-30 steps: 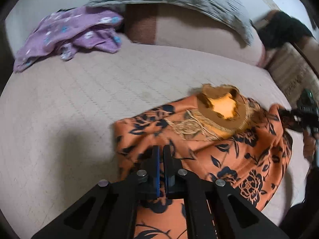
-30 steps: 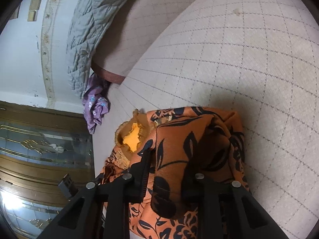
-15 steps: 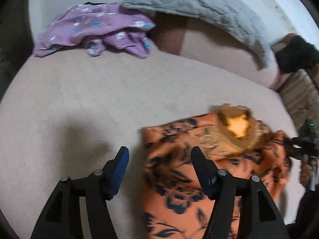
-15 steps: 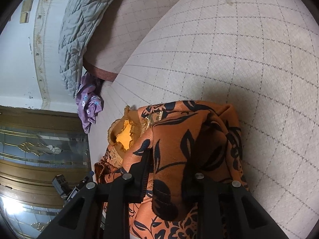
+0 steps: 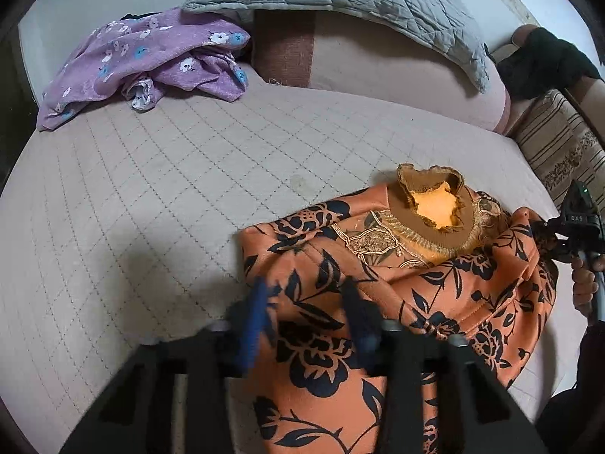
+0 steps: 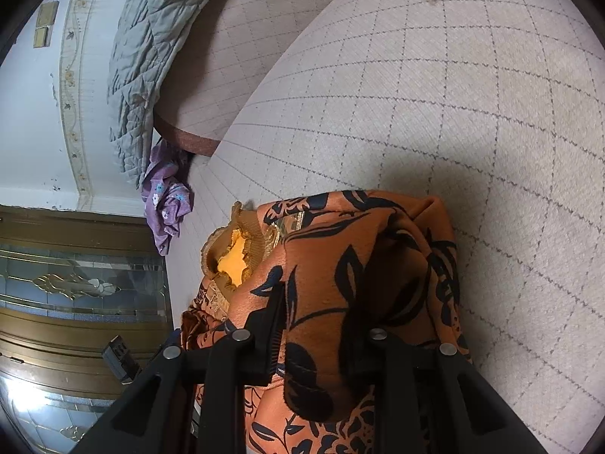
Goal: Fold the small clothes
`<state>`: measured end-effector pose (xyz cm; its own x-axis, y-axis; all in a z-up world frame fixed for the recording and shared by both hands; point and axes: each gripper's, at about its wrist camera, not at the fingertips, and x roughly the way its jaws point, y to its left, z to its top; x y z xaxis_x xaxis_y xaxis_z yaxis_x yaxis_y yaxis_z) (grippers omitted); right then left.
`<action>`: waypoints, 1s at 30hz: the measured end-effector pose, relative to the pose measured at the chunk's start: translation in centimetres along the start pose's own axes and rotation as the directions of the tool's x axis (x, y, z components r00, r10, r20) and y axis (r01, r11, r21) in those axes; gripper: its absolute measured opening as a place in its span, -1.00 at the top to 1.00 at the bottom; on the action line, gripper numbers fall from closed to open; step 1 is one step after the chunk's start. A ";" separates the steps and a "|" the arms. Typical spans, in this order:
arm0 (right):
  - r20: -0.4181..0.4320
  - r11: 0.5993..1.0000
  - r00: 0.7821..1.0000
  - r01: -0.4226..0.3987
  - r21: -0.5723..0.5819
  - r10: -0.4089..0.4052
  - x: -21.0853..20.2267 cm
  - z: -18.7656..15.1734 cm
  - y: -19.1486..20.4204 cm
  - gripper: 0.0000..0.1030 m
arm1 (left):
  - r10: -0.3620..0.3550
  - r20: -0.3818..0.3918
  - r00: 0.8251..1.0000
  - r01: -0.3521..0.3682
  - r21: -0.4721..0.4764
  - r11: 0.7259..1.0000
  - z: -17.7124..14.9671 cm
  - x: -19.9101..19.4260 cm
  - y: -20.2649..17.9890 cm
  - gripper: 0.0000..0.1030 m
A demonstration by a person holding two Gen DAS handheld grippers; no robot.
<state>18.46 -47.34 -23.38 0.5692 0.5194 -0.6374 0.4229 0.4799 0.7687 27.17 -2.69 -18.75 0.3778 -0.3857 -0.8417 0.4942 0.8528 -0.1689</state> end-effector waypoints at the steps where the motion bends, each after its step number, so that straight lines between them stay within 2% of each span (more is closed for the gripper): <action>1: 0.000 1.000 1.000 -0.001 0.001 0.001 0.0 0.0 0.0 0.48 | -0.004 0.006 1.000 0.004 0.003 1.000 0.0 -0.2 0.0 0.35; 5: 0.000 1.000 1.000 0.000 0.000 0.000 0.0 0.0 0.0 0.48 | 0.004 0.011 1.000 -0.004 0.027 1.000 0.2 -0.2 -0.4 0.36; 8: 0.000 1.000 1.000 0.001 0.003 -0.001 0.0 0.0 -0.1 0.48 | 0.036 -0.025 0.999 -0.036 0.022 0.999 0.1 0.7 -0.1 0.35; 11: -0.001 1.000 1.000 0.003 0.006 -0.003 0.1 0.0 -0.1 0.47 | 0.064 -0.043 0.997 -0.064 0.008 0.998 0.0 1.1 0.4 0.19; 16: -0.004 1.000 1.000 0.008 0.005 -0.008 0.3 0.1 -0.1 0.47 | 0.078 -0.015 0.997 -0.079 -0.024 0.997 0.2 0.6 1.1 -0.03; 22: -0.005 1.000 1.000 0.013 0.006 -0.013 0.6 0.2 0.0 0.47 | 0.073 -0.042 0.996 -0.072 0.024 0.997 -0.1 1.7 0.4 -0.04; 23: -0.006 1.000 1.000 0.015 0.004 -0.015 0.6 0.2 0.0 0.47 | 0.067 -0.038 0.997 -0.066 0.046 0.997 -0.2 1.7 0.0 0.02; 28: -0.006 1.000 1.000 0.016 0.000 -0.016 0.6 0.2 0.1 0.47 | 0.081 -0.014 0.997 -0.079 0.103 0.992 -0.3 1.0 -1.0 0.68; 30: -0.005 1.000 1.000 0.016 0.000 -0.016 0.5 0.2 0.1 0.47 | 0.071 -0.002 0.997 -0.070 0.105 0.992 -0.3 0.5 -1.0 0.79</action>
<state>18.94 -47.18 -23.65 0.5588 0.5152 -0.6499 0.4323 0.4878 0.7584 26.65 -3.64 -19.17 0.4106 -0.3238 -0.8524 0.5460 0.8360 -0.0546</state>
